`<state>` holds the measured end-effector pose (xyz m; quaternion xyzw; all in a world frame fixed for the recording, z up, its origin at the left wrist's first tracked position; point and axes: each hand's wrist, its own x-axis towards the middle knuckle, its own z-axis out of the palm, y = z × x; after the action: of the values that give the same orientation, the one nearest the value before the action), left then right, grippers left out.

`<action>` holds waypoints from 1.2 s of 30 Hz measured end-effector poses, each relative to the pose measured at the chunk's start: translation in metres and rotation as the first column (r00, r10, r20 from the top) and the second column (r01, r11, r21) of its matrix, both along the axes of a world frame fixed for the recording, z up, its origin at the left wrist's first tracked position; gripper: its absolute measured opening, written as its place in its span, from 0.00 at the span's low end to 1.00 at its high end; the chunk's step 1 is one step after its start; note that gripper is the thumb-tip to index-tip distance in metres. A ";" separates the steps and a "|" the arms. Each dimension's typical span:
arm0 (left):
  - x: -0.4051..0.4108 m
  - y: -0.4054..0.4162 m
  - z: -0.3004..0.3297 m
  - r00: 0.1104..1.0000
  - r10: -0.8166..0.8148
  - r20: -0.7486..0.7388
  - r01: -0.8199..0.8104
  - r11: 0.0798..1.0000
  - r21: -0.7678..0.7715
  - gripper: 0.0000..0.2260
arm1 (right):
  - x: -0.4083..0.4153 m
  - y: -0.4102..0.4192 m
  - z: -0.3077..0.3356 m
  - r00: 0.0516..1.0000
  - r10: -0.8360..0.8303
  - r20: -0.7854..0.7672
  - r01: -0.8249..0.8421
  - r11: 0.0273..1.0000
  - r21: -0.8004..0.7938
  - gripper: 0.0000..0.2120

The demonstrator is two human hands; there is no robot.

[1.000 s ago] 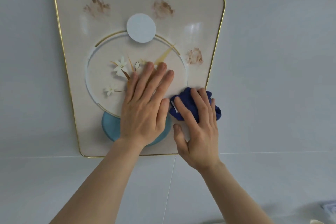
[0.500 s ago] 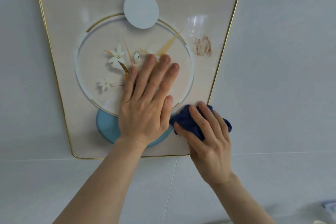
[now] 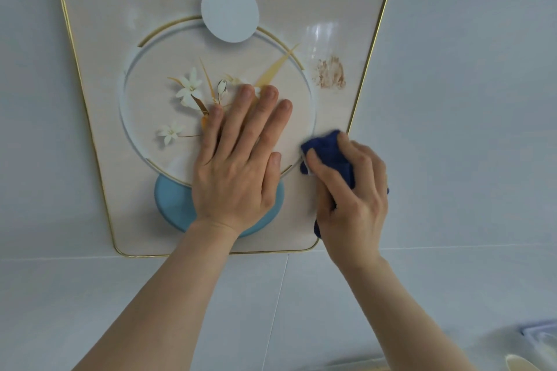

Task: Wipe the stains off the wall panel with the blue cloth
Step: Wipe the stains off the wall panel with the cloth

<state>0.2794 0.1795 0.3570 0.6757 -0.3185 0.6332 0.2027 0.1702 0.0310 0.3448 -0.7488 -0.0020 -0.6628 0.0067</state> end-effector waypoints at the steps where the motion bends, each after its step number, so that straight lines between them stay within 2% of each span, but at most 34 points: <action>1: 0.001 0.000 0.000 1.000 0.002 0.004 -0.002 1.000 -0.001 0.26 | -0.002 -0.003 -0.011 1.000 -0.007 -0.022 0.007 1.000 -0.014 0.16; 8: 0.001 0.001 -0.001 1.000 0.004 0.004 -0.004 1.000 0.002 0.26 | -0.032 -0.002 -0.070 0.953 -0.062 -0.297 0.049 0.998 -0.050 0.22; 10: -0.001 0.002 0.000 1.000 0.009 0.001 -0.009 1.000 0.009 0.26 | -0.045 -0.001 -0.072 0.954 -0.028 -0.298 0.035 0.999 0.018 0.19; 12: -0.001 0.002 0.000 1.000 0.016 -0.007 -0.016 1.000 0.015 0.26 | -0.055 0.002 -0.073 0.972 -0.004 -0.235 0.022 0.997 0.077 0.18; 14: 0.000 0.002 0.000 1.000 0.028 -0.005 -0.028 1.000 0.013 0.26 | -0.057 0.008 -0.076 0.971 -0.003 -0.237 0.013 0.999 0.039 0.19; 18: 0.002 0.002 -0.001 0.999 0.034 0.009 -0.034 0.999 0.001 0.27 | -0.045 0.010 -0.073 0.923 -0.067 -0.379 0.060 0.998 -0.030 0.25; 20: 0.001 0.000 -0.001 0.999 0.035 0.018 -0.035 0.999 -0.003 0.27 | -0.041 0.002 -0.068 0.918 -0.062 -0.392 0.048 0.998 -0.046 0.24; 22: 0.003 0.000 -0.001 0.999 0.032 0.025 -0.032 0.999 -0.013 0.27 | -0.039 -0.001 -0.061 0.937 -0.046 -0.347 0.046 0.999 -0.007 0.20; 26: 0.002 -0.002 -0.002 0.999 0.037 0.034 -0.037 0.999 -0.024 0.26 | -0.023 -0.003 -0.011 0.991 0.006 -0.134 0.017 0.985 0.171 0.14; 30: 0.003 -0.001 -0.002 0.999 0.043 0.017 -0.043 0.999 -0.021 0.27 | -0.025 0.001 0.025 0.992 0.087 -0.095 -0.062 0.968 0.241 0.12; 34: 0.000 -0.002 -0.002 0.999 0.046 0.009 -0.046 0.999 -0.016 0.27 | -0.041 -0.001 0.037 0.975 0.175 0.137 -0.222 0.804 0.552 0.12; 36: 0.000 0.000 -0.002 0.999 0.051 0.004 -0.051 0.999 -0.008 0.27 | -0.047 0.000 0.045 0.966 0.205 0.157 -0.258 0.784 0.565 0.12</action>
<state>0.2794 0.1791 0.3555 0.6814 -0.2990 0.6409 0.1884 0.1237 0.0314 0.3894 -0.6754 0.1080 -0.6577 0.3157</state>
